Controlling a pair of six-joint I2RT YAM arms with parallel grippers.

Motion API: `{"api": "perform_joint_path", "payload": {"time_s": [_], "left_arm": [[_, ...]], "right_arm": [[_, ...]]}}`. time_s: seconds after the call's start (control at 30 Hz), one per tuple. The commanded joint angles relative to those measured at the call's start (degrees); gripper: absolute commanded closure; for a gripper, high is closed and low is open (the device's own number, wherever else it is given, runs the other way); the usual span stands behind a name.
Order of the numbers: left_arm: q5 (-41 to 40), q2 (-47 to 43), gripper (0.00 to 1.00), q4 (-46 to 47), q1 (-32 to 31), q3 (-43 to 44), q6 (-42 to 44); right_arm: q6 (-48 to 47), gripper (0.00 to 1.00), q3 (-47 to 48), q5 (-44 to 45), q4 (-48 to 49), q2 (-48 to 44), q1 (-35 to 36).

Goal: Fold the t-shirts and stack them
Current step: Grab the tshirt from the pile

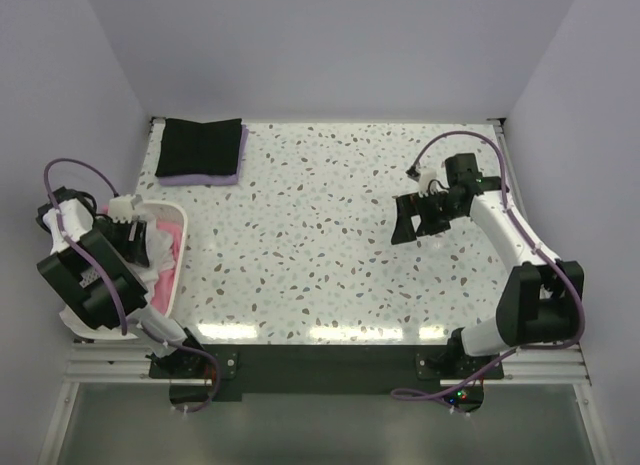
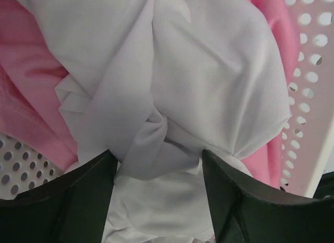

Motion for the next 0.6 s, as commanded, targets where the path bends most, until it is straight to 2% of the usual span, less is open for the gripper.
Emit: {"api": "perform_joint_path", "payload": {"time_s": [0.0, 0.07, 0.1, 0.17, 0.2, 0.23, 0.37, 0.47, 0.5, 0.57], "left_arm": [[-0.18, -0.17, 0.32, 2.00, 0.32, -1.05, 2.15], [0.17, -0.43, 0.43, 1.21, 0.41, -0.79, 2.42], [0.17, -0.95, 0.54, 0.95, 0.32, -0.61, 2.77], [1.31, -1.40, 0.72, -0.54, 0.41, 0.87, 3.03], [2.01, -1.83, 0.96, -1.42, 0.06, 1.93, 3.29], [3.67, -2.19, 1.00, -3.60, -0.12, 3.07, 3.47], [6.76, -6.13, 1.00, -6.26, -4.59, 11.40, 1.90], [5.71, -10.88, 1.00, -3.90, -14.07, 16.77, -3.26], [4.93, -12.46, 1.00, -2.93, -20.79, 18.27, -5.12], [2.72, -12.91, 1.00, -1.34, -27.86, 23.63, -10.55]], "right_arm": [[-0.76, 0.01, 2.22, -1.50, -1.00, 0.89, -0.14], [-0.84, 0.01, 2.49, -1.50, -1.00, 1.50, -0.23], [-0.76, 0.01, 2.66, -1.59, -1.00, 1.59, -0.23], [-0.84, 0.01, 2.66, -1.85, -1.00, 1.95, -0.23], [-0.76, 0.01, 2.66, -1.94, -1.00, 1.95, -0.23], [-0.76, 0.01, 2.66, -2.12, -1.00, 2.03, -0.23], [-0.67, 0.01, 2.75, -2.56, -1.09, 1.86, -0.14], [-0.49, 0.01, 2.66, -2.82, -1.00, 1.42, -0.23], [-0.58, 0.01, 2.66, -3.00, -0.91, 0.98, -0.14], [0.29, 0.01, 2.31, -2.91, -0.48, 0.37, -0.14]]}}
